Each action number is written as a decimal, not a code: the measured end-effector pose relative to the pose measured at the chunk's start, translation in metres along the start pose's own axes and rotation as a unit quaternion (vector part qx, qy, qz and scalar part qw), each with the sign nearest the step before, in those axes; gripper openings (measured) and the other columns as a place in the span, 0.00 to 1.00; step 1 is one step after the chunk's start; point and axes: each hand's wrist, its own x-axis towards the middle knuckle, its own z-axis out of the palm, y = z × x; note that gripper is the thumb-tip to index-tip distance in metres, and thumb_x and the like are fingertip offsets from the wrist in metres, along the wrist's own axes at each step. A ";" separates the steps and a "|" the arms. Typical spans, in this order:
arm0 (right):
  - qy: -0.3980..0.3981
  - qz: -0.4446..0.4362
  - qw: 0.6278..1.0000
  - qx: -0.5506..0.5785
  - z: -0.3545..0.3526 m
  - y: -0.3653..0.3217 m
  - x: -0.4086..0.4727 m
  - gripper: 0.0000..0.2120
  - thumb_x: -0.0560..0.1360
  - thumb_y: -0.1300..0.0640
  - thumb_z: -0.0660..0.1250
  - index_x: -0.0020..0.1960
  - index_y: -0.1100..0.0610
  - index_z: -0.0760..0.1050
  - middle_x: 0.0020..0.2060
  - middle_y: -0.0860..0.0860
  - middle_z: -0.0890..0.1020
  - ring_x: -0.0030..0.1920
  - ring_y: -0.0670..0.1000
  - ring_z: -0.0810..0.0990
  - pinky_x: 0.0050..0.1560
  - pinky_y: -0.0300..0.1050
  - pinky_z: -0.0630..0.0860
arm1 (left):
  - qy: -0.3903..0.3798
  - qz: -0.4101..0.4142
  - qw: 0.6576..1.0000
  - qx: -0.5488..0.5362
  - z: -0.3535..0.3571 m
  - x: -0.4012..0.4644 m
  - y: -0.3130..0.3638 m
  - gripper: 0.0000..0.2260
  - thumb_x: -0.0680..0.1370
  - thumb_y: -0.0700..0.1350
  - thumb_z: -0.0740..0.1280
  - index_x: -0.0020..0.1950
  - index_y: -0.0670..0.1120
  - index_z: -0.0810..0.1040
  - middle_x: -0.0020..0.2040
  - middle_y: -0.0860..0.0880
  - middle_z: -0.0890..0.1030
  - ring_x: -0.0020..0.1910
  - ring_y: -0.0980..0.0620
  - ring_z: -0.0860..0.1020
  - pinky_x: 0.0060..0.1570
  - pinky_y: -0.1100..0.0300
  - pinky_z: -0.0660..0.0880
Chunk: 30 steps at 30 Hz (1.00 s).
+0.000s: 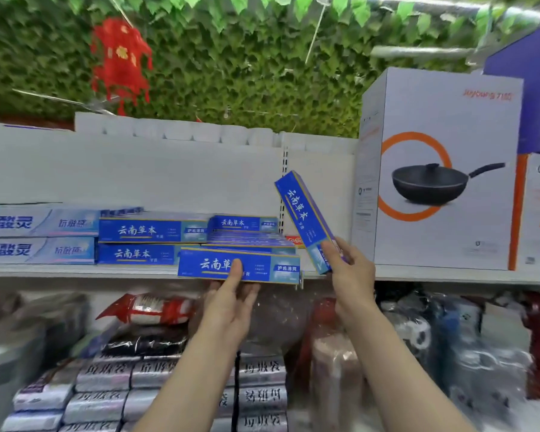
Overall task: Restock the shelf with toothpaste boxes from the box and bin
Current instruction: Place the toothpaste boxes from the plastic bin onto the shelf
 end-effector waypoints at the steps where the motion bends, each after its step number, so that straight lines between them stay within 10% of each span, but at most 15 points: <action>1: 0.005 -0.001 1.000 -0.005 -0.006 0.001 0.007 0.20 0.74 0.52 0.76 0.64 0.55 0.80 0.53 0.53 0.84 0.54 0.53 0.84 0.58 0.52 0.81 | -0.004 -0.002 1.000 -0.002 0.005 0.002 -0.005 0.16 0.80 0.40 0.68 0.67 0.48 0.74 0.55 0.46 0.82 0.48 0.50 0.82 0.44 0.54 0.77; 12: 0.064 -0.004 0.992 -0.109 -0.041 0.016 0.063 0.20 0.73 0.52 0.77 0.61 0.56 0.78 0.51 0.50 0.82 0.47 0.47 0.81 0.47 0.41 0.75 | -0.010 -0.010 1.000 -0.021 0.043 0.029 -0.043 0.14 0.79 0.41 0.69 0.64 0.46 0.74 0.59 0.43 0.80 0.50 0.48 0.81 0.48 0.52 0.79; 30: 0.071 -0.168 0.961 -0.209 -0.020 0.008 0.055 0.15 0.77 0.47 0.71 0.62 0.50 0.77 0.58 0.47 0.80 0.61 0.51 0.75 0.60 0.45 0.72 | -0.042 0.020 0.998 -0.033 0.063 0.036 -0.043 0.07 0.78 0.40 0.69 0.56 0.46 0.77 0.51 0.45 0.84 0.42 0.51 0.86 0.47 0.50 0.83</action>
